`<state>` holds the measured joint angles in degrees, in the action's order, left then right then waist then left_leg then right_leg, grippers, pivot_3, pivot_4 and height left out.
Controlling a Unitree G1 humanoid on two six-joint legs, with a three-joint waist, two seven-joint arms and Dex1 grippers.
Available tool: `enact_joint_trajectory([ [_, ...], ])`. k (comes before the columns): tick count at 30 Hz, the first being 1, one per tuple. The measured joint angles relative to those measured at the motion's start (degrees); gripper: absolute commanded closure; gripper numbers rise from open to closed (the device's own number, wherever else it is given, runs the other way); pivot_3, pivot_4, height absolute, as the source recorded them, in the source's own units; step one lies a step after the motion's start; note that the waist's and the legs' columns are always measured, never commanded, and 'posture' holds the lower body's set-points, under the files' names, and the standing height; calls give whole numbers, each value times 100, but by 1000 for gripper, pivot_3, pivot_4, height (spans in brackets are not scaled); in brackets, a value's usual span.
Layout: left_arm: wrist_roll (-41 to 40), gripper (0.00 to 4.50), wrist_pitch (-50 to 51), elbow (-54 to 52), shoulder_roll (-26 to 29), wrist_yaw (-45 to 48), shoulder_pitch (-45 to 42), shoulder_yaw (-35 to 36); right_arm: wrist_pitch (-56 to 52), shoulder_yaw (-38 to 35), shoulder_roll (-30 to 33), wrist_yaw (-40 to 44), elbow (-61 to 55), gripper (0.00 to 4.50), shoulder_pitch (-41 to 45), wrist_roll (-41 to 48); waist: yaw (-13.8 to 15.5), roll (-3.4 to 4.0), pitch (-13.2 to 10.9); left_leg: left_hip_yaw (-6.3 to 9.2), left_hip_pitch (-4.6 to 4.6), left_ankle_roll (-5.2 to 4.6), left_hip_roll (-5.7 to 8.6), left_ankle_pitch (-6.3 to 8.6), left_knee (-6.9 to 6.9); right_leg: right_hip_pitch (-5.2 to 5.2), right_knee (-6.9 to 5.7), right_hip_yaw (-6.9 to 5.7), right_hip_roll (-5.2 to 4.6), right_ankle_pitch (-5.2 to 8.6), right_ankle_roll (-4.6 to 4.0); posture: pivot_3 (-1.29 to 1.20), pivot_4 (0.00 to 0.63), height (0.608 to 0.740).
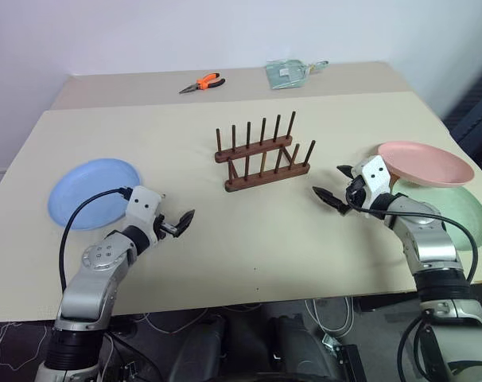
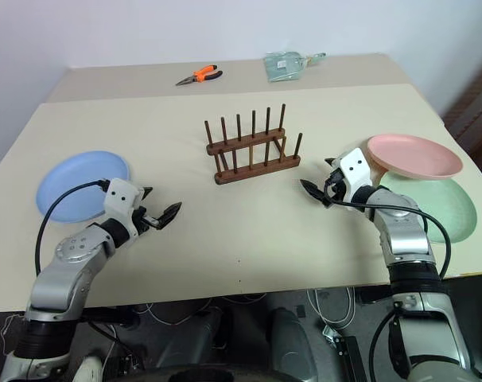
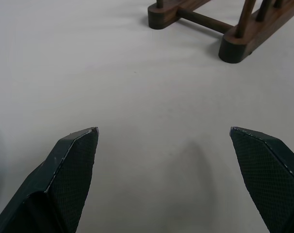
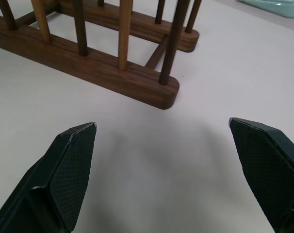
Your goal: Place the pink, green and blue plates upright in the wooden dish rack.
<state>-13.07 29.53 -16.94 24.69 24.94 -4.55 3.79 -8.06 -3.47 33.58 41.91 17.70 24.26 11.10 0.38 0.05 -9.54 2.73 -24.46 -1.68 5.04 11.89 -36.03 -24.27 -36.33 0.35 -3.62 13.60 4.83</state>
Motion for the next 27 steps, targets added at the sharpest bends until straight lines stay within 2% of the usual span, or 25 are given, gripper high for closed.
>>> enact_joint_trajectory([
  [10, 37, 57, -1, 19, -108, -74, -100, -165, 216, 43, -69, -18, 311, 0, 197, -184, 36, 0, 0, -1, 0, 0, 1, 0, -1, 1, 0, 0, 0, 0, -1, 0, 150, 726],
  [14, 195, 57, -78, 426, 7, 277, -501, -649, 96, 95, -107, 60, 112, 0, -89, -181, 43, -1, 0, 0, 0, -1, 2, 0, -2, 3, 0, -2, 0, 0, -1, 0, 150, 726],
  [17, 363, 57, -288, 1198, -70, 597, -1151, -1064, 101, 180, -165, -138, -106, 0, -298, -324, 38, 0, 0, 0, 0, 0, 2, -1, -5, 2, -2, -2, 0, 0, -1, 0, 150, 726],
  [22, 526, 57, -938, 2790, -504, 957, -2264, -1389, 57, 292, -436, -506, -836, 0, -624, -419, 29, -1, 1, 0, 0, -1, 2, -2, -1, -3, -4, -2, 1, -8, 15, 0, 150, 726],
  [26, 776, 57, -1619, 4574, -1004, 1190, -3370, -1545, -176, 432, -713, -814, -1543, 0, -1064, -480, 61, -5, 2, 5, -3, -1, 8, -2, -12, 4, -4, -9, -3, -10, 17, 0, 150, 726],
  [27, 826, 287, -1776, 4902, -1074, 1240, -3556, -1553, -224, 474, -765, -886, -1699, 0, -1118, -501, 48, -5, 2, 5, -3, -2, 9, -2, -12, 5, -3, -9, -4, -10, 18, 0, 150, 726],
])
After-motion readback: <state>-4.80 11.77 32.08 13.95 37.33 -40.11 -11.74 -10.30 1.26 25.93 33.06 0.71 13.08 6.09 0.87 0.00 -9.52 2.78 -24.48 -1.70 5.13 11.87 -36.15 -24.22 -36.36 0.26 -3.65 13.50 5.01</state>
